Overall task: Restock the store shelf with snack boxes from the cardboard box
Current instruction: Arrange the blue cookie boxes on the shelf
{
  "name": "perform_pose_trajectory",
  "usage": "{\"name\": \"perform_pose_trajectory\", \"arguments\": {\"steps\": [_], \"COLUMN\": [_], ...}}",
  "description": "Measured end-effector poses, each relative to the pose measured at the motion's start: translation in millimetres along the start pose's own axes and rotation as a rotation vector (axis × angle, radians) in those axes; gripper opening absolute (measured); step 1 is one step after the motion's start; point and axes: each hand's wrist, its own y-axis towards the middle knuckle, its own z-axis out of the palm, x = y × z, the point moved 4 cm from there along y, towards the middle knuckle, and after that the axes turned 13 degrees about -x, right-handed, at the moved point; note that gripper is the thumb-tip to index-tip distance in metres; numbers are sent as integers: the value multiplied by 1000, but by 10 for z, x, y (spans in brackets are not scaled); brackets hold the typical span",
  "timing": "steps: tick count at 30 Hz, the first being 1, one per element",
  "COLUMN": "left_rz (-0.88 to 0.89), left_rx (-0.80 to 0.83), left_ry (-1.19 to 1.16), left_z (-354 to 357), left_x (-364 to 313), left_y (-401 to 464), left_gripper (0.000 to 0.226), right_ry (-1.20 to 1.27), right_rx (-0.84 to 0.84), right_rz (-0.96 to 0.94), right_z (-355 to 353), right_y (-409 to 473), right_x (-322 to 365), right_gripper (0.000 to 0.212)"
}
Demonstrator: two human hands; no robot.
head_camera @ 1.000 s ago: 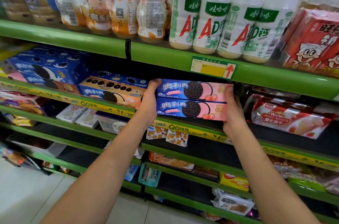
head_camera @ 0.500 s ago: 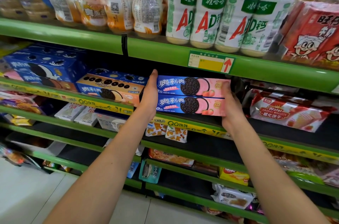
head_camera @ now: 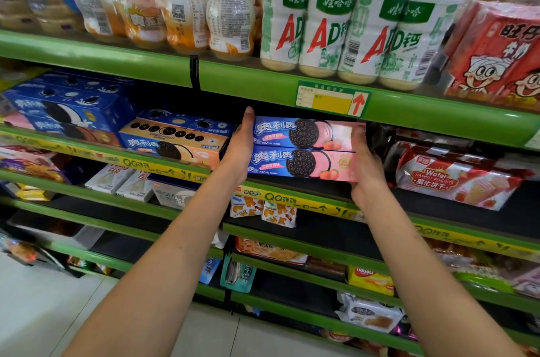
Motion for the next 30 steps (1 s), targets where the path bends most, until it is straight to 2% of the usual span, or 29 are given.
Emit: {"name": "perform_pose_trajectory", "arguments": {"steps": [3,7,10,15,17,19,21,25,30], "left_rz": [22,53,72,46,37,25,12,0,7], "left_rx": [-7,2,28,31,44,64,72,71,67], "left_ry": [29,31,0,-41,-60,-84,-111,-138,-152], "left_z": [-9,-23,-22,-27,-21,-14,-17,-31,-36], "left_x": [9,26,38,51,57,66,70,76,77], "left_y": [22,44,48,45,45,42,31,14,-2], "left_gripper": [62,65,66,62,61,58,55,51,46], "right_ry": [6,9,2,12,15,25,42,60,61], "right_rx": [-23,-7,59,41,20,26,44,63,35], "right_rz": [-11,-27,-30,-37,-24,-15,-17,-15,-18], "right_z": [-12,-15,11,21,15,19,28,39,29], "right_y": [-7,-19,-28,-43,-56,-65,-60,-68,-48], "right_x": [1,-5,-4,-4,6,16,12,11,-15], "right_gripper": [108,112,104,104,94,70,55,47,49]}}
